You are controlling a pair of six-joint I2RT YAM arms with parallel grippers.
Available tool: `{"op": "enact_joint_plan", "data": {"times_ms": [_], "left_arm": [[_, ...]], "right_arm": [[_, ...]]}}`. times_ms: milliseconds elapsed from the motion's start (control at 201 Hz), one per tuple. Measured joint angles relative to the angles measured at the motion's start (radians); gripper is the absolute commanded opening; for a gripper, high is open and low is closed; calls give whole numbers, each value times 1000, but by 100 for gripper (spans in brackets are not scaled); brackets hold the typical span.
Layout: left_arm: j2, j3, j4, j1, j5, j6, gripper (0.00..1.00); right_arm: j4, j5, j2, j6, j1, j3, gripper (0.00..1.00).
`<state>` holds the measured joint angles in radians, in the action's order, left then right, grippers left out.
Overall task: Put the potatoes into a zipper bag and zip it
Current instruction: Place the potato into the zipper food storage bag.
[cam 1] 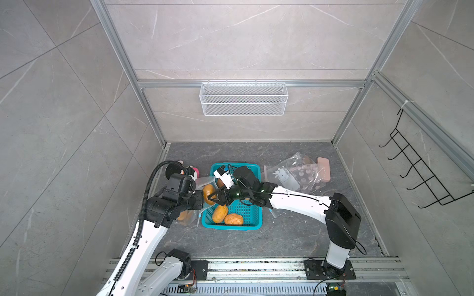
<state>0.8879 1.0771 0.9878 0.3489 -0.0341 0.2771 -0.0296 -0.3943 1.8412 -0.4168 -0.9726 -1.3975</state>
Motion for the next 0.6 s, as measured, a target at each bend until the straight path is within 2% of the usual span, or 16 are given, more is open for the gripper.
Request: {"op": "enact_joint_plan", "data": {"times_ms": [209,433,597], "left_arm": [[0,2,0,0,1,0,0],[0,2,1,0,1,0,0],[1,4,1,0,2,0,0]], "right_arm": [[69,32,20,2,-8,-72,39],[106,29,37,-3,-20,-129,52],[142,29,39,-3,-20,-141,55]]}}
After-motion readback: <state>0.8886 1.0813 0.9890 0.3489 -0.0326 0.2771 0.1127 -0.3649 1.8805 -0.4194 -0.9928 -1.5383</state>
